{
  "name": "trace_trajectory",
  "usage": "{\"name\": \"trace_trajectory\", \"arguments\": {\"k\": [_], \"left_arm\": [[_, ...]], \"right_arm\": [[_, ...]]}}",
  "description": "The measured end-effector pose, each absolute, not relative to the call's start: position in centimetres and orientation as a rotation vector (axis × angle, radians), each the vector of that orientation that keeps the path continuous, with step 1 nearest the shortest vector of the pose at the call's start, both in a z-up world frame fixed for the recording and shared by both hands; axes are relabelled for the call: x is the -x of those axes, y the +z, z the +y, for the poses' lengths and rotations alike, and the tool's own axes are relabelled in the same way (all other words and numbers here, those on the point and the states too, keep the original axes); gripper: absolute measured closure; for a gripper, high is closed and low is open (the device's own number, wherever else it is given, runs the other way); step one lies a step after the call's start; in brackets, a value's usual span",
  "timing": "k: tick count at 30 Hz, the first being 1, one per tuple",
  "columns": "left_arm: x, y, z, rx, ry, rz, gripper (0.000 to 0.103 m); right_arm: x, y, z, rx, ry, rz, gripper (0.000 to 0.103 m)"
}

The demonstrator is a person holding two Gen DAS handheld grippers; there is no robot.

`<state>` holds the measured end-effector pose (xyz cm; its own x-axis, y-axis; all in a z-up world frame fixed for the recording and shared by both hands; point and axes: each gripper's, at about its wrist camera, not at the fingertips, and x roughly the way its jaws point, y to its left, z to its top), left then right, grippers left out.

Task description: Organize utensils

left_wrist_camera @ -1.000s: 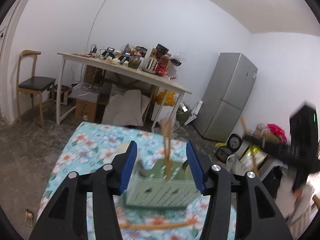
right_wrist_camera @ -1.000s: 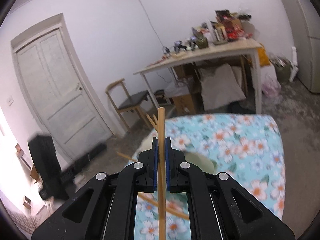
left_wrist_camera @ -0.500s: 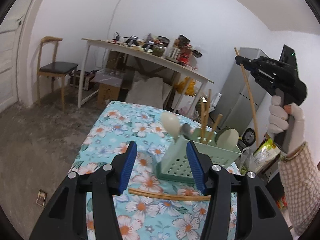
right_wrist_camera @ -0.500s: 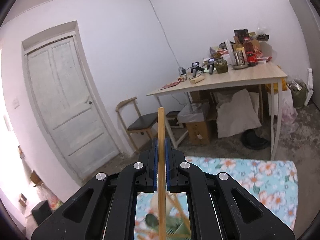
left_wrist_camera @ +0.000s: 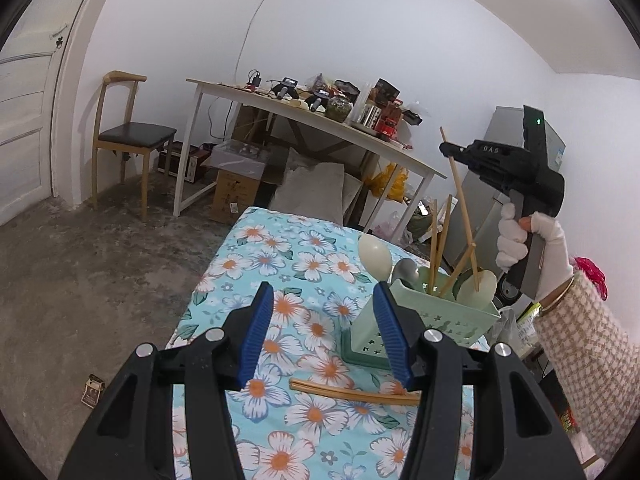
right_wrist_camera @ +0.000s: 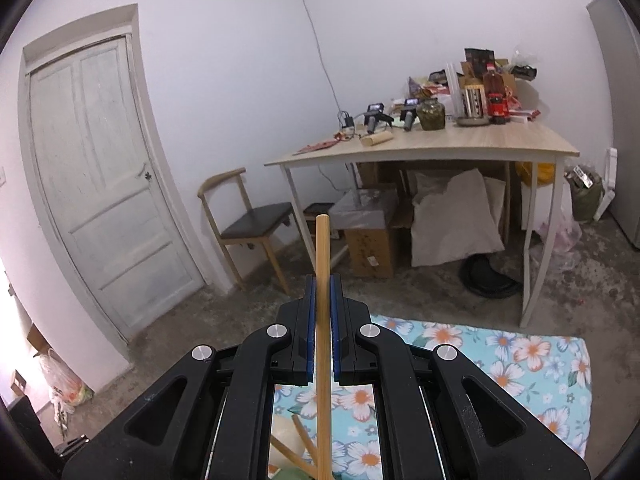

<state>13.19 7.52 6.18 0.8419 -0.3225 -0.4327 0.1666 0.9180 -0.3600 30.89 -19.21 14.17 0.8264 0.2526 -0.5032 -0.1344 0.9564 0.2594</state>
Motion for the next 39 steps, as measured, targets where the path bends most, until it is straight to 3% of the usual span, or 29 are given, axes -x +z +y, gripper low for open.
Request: {"name": "trace_trajectory", "arguments": {"k": [18, 31, 36, 39], "left_arm": [[-13.7, 5.8, 7.3, 0.317, -0.269, 0.516, 0.053], [-13.3, 5.9, 6.2, 0.3, -0.305, 0.516, 0.053], [-13.0, 6.0, 5.5, 0.294, -0.318, 0.518, 0.053], [-13.1, 5.8, 5.4, 0.283, -0.317, 0.526, 0.053]], "right_arm": [[-30.1, 12.8, -18.6, -0.099, 0.139, 0.64, 0.097], [-22.9, 15.4, -21.4, -0.158, 0.141, 0.584, 0.087], [-23.6, 16.3, -23.2, -0.25, 0.215, 0.65, 0.073], [-26.8, 15.7, -24.3, -0.322, 0.296, 0.811, 0.061]]}}
